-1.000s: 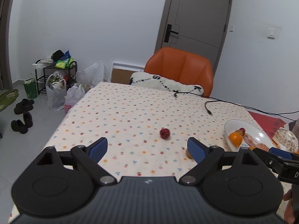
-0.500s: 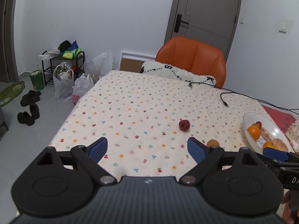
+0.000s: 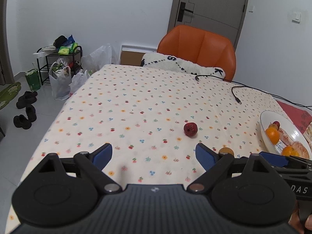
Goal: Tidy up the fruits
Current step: 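Move both open tools back toward the brown kiwi and dark red plum, then grasp the brown kiwi with the right tool while the left tool grasps the red plum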
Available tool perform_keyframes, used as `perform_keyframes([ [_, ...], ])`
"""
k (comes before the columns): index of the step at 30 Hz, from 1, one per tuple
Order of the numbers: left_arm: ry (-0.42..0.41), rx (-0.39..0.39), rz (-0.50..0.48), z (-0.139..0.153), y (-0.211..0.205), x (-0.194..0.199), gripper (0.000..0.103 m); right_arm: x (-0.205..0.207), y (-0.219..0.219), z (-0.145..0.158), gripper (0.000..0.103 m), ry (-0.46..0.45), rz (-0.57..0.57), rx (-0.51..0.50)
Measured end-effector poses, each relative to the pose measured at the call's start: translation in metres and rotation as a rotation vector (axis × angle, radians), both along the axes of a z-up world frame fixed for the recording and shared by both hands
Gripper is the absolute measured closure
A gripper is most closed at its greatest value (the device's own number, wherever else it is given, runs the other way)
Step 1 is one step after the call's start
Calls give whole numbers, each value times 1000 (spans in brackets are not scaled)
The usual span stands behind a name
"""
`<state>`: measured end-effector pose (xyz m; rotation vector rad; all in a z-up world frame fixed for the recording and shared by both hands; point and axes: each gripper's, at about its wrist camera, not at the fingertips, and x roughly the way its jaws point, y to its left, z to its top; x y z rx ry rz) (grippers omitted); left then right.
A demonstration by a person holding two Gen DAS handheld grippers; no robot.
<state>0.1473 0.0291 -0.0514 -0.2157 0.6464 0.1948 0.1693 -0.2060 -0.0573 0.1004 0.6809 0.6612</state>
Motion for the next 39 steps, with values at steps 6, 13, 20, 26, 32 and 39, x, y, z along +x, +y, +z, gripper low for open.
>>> perform_keyframes([
  [6,15,-1,-11,-1,-3,17,12,13,9,-2,33,25,32,-18],
  [13,32,3,-13,-1,0,33,12,27,23,-12,53,43,68,-44],
  [20,18,21,1,-3,-1,45,12,36,20,-13,80,18,78,-36],
  [26,23,44,-15,-8,-13,62,13,38,-1,-4,80,-2,33,28],
  [32,18,71,-45,-15,-30,81,21,39,-11,1,80,-15,6,40],
  [39,63,83,-51,-32,-34,96,68,41,-18,4,80,-6,-11,67],
])
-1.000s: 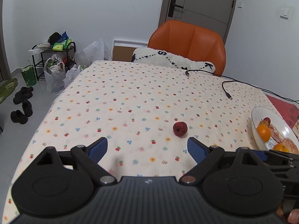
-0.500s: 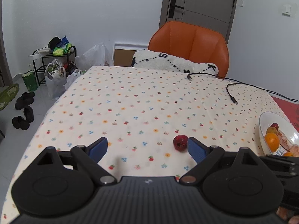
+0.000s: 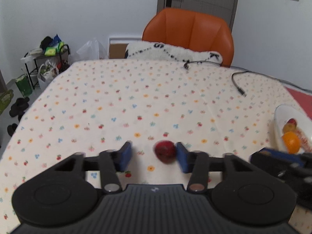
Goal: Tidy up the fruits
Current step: 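Grasp the brown kiwi with the right tool while the left tool grasps the red plum, then carry the kiwi and plum into the white bowl and open both tools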
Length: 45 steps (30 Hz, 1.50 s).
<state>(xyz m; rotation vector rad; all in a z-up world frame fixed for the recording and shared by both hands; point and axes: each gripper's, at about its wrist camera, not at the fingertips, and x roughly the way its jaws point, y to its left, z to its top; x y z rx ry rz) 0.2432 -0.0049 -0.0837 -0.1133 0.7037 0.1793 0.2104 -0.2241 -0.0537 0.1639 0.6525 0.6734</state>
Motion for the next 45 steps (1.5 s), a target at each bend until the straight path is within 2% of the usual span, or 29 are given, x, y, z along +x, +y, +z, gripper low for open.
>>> perform_keyframes([
  [1,2,24,3,0,-1,0,72,1,-3,2,80,8,1,26],
  [2,6,22,4,0,-1,0,82,0,-6,3,80,5,-2,38],
  [5,12,-28,12,5,4,-1,82,-1,-7,6,80,-6,-14,38],
  [11,-25,-35,1,20,-2,-14,82,-8,-9,14,80,-37,-20,41],
  [21,-91,-45,-40,43,-20,-35,82,-22,-37,35,80,-90,-94,79],
  [34,-159,-72,-113,64,-63,-50,82,-41,-95,41,80,-121,-206,84],
  [45,-177,-98,-188,73,-105,-41,82,-46,-138,43,80,-149,-310,86],
])
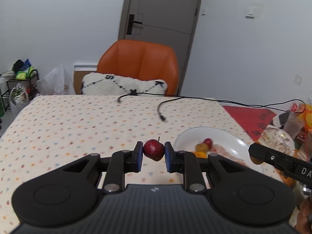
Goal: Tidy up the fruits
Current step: 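Carry the kiwi and plum into the white bowl and open both tools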
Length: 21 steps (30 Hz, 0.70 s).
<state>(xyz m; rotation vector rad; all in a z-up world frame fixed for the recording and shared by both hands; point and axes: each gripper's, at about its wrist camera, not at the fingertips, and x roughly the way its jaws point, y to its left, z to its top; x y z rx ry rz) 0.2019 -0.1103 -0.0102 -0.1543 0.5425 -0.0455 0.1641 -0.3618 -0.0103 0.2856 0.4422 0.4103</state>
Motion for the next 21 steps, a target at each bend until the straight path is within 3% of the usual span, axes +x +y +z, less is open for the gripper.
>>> perform_keyframes([
  [11,0,-18,-71,-1,-34,16,82,10,-24,-7,80,12,-58,7],
  [21,57,-24,-144,-14,-57,31,80,24,-23,-14,80,39,-58,1],
])
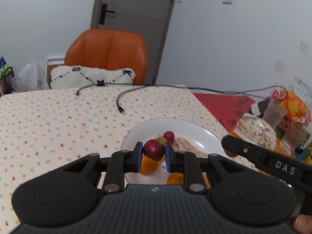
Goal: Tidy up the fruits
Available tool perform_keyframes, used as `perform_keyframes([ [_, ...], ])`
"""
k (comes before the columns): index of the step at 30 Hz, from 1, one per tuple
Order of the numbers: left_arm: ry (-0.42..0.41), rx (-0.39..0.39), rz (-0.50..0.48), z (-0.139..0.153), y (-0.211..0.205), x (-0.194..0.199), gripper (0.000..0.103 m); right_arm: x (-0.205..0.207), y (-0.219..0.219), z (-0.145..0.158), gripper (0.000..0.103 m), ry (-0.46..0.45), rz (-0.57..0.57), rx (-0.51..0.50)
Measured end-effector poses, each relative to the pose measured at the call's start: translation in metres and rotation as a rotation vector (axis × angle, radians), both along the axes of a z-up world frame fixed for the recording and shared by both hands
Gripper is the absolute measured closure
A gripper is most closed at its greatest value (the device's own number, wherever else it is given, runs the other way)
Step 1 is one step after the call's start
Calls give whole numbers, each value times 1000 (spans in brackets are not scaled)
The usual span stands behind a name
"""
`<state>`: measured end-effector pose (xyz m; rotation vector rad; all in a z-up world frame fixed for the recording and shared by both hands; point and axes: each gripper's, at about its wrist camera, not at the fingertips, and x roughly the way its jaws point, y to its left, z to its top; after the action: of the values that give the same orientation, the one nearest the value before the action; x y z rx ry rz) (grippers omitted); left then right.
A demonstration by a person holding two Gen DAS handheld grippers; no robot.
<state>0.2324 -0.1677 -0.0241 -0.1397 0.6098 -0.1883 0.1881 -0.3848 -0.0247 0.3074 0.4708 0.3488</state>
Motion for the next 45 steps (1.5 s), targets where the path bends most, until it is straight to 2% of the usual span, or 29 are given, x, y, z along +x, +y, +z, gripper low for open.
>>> perform_keyframes([
  [5,1,16,12,-2,6,3,77,6,3,-3,80,11,-3,2],
  [8,9,8,39,-2,17,4,70,10,7,-4,80,14,4,6],
  [12,18,10,72,-3,32,3,69,15,16,-2,78,13,9,9],
  [14,18,8,83,-2,38,2,67,15,19,0,68,4,9,12],
  [16,12,8,94,0,43,0,62,13,21,3,36,-7,5,19],
  [17,7,9,99,1,46,-2,56,11,22,4,34,-24,0,16],
  [18,2,12,105,1,48,-3,50,8,23,6,34,-31,-3,6],
  [20,-6,18,117,2,52,-7,43,7,25,8,34,-29,-3,3],
  [27,-22,12,150,5,67,-18,29,-1,30,14,34,-21,-4,-7],
  [33,-51,9,156,11,76,-34,21,-12,38,20,34,-32,1,-21],
  [37,-62,9,179,14,84,-44,20,-21,43,21,34,-32,9,-30],
  [40,-66,7,192,15,89,-52,19,-28,46,22,28,-29,17,-33],
  [45,-66,19,206,13,92,-64,16,-43,50,22,24,-28,25,-56],
])
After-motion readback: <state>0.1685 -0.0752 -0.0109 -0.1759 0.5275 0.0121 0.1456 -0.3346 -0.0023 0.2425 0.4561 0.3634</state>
